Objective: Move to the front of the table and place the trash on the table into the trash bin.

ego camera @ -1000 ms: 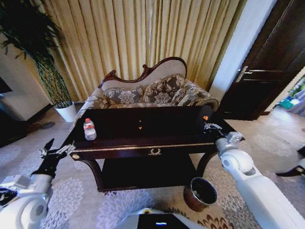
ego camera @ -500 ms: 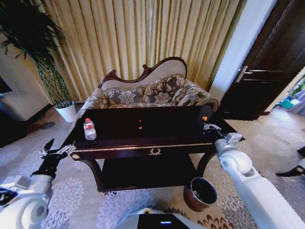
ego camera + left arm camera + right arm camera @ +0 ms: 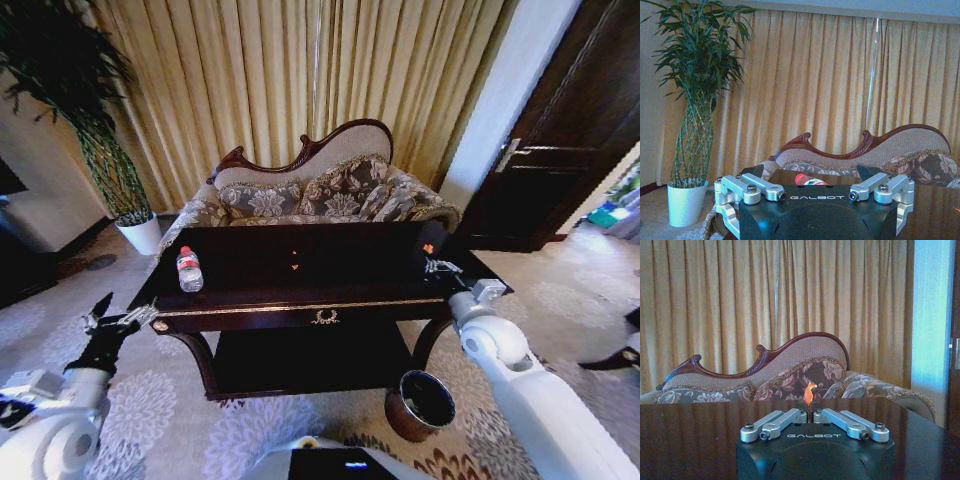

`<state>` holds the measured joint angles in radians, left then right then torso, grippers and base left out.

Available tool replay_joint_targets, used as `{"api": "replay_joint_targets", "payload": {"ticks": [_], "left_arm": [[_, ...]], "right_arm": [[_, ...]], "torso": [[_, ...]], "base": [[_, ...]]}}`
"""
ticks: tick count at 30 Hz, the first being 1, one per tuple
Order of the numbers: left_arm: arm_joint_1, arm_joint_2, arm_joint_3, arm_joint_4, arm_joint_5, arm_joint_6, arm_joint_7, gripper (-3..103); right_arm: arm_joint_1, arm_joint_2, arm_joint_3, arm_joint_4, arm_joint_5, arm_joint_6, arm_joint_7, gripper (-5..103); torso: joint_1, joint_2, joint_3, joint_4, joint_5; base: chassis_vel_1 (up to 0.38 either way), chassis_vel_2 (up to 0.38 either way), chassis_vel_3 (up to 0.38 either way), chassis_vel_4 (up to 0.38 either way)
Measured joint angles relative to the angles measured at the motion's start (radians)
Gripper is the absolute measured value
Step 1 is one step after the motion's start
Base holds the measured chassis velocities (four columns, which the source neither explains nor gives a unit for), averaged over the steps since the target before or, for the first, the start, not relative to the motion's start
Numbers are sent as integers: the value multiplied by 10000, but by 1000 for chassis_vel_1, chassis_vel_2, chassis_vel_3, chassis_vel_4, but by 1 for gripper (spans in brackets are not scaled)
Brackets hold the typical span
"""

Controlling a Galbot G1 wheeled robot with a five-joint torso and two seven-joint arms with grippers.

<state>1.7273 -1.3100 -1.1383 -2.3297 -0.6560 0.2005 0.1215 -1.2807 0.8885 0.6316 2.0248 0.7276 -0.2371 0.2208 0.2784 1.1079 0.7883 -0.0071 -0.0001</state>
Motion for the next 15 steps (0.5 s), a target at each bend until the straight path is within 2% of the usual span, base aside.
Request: {"api": "replay_joint_targets", "payload": {"ticks": [15], "left_arm": [[14, 9, -12, -37, 1, -11, 8, 100]], "right_arm": [[57, 90, -39, -106, -66, 0, -1, 2]], "torso": [[0, 0, 0, -1, 0]], "base": [[87, -88, -84, 86]]}}
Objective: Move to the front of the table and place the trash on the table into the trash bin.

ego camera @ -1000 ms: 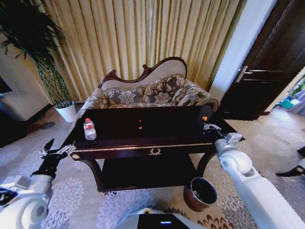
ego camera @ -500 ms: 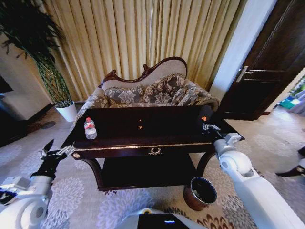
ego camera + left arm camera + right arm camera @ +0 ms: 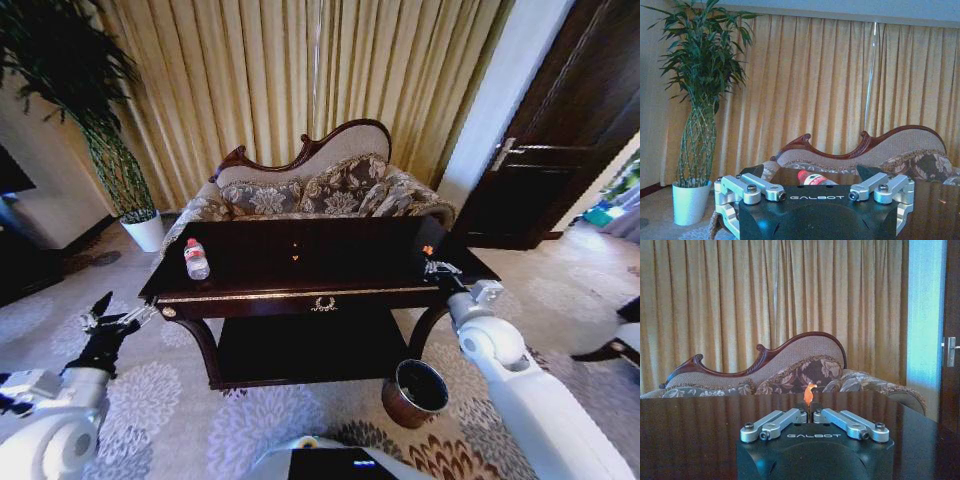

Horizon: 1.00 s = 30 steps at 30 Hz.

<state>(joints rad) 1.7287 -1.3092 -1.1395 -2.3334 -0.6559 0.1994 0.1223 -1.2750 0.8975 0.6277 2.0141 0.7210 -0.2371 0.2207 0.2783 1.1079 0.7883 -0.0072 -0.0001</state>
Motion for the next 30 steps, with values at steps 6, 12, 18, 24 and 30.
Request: {"api": "replay_joint_targets", "payload": {"ticks": [6, 12, 18, 24, 30], "left_arm": [[6, -7, 1, -13, 0, -2, 1, 100], [25, 13, -30, -14, -7, -7, -3, 100], [83, 11, -65, -23, -18, -27, -7, 100], [124, -47, -65, -27, -17, -66, -7, 100], [181, -38, -153, -152, -51, -89, -8, 100]], "right_arm": [[-17, 17, 16, -7, 6, 0, -1, 2], [17, 117, 4, -10, -1, 0, -2, 2], [45, 244, -192, -151, -175, 0, -7, 2], [36, 379, -402, -470, -253, 76, -99, 2], [77, 689, -720, -1754, -690, 270, -464, 2]], "torso": [[0, 0, 0, 0, 0], [0, 1, -1, 1, 0], [-2, 1, -1, 0, -1], [-3, 2, -2, 1, 0], [2, -1, 1, 2, 1]], "base": [[106, -110, -111, 110], [119, -123, -116, 104], [115, -111, -105, 113], [19, -22, -23, 26], [0, 0, 0, 0]]}}
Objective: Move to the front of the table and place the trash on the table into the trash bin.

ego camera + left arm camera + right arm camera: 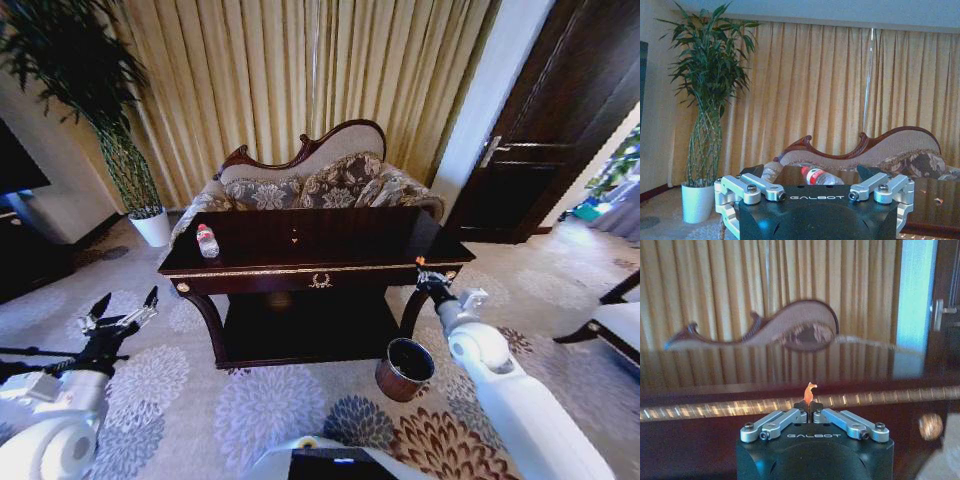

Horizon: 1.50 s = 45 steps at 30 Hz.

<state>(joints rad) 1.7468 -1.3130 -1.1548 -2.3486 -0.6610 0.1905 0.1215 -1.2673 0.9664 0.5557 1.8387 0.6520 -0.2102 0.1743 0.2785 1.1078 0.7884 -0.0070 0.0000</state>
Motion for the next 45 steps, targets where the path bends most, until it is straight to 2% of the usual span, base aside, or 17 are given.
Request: {"api": "replay_joint_targets", "payload": {"ticks": [7, 12, 27, 45], "left_arm": [[-101, 12, -33, -87, -90, 11, -31, 100], [-44, 38, -97, -92, -96, 13, -36, 100], [238, -82, -289, -264, -99, -37, -39, 100], [285, -181, -326, -324, -131, -110, -42, 100]], "right_arm": [[-29, 422, -251, -1954, -816, 546, -493, 2], [251, 616, -618, -3333, -1026, 848, -584, 2], [1525, 801, -1419, -5801, -1143, 860, -584, 2], [2364, 781, -2132, -8088, -1959, 924, -609, 2]], "torso": [[-1, 1, -1, -3, -1], [-1, 1, 0, -3, 1], [-1, 1, -1, 0, -2], [-2, 2, -1, -1, -1]], "base": [[0, 0, 0, 0], [0, 0, 0, 0], [0, 0, 0, 0], [0, 0, 0, 0]]}}
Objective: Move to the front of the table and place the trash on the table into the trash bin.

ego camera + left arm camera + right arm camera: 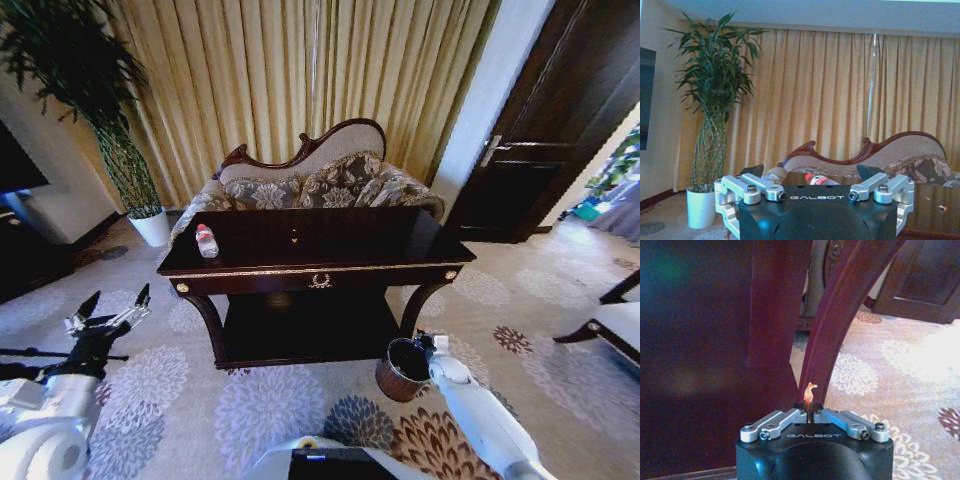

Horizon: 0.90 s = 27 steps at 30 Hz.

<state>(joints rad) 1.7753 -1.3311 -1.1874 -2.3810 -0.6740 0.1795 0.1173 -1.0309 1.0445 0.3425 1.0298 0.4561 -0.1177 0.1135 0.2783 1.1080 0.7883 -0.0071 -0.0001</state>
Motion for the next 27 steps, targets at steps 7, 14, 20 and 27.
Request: {"api": "replay_joint_targets", "payload": {"ticks": [7, 14, 20, 27], "left_arm": [[-123, 75, 36, 20, -26, -8, -2, 100], [-86, 53, 35, 18, -48, -2, -16, 100], [-85, 70, -2, 15, -91, -8, -18, 100], [-67, 40, 0, -10, -99, -22, -17, 100]], "right_arm": [[13, 23, -65, -101, -53, 12, -13, 2], [-48, -3, 1, -3, -193, 6, -432, 1], [-70, 21, 41, 103, -337, -30, -531, 21], [-39, -3, 63, 153, -343, -40, -530, 48]], "torso": [[0, 0, 0, -1, -1], [0, 0, 0, 0, 0], [0, 0, 0, 0, 0], [0, 0, 0, 0, 0]], "base": [[0, 0, 0, 0], [0, 0, 0, 0], [0, 0, 0, 0], [0, 0, 0, 0]]}}
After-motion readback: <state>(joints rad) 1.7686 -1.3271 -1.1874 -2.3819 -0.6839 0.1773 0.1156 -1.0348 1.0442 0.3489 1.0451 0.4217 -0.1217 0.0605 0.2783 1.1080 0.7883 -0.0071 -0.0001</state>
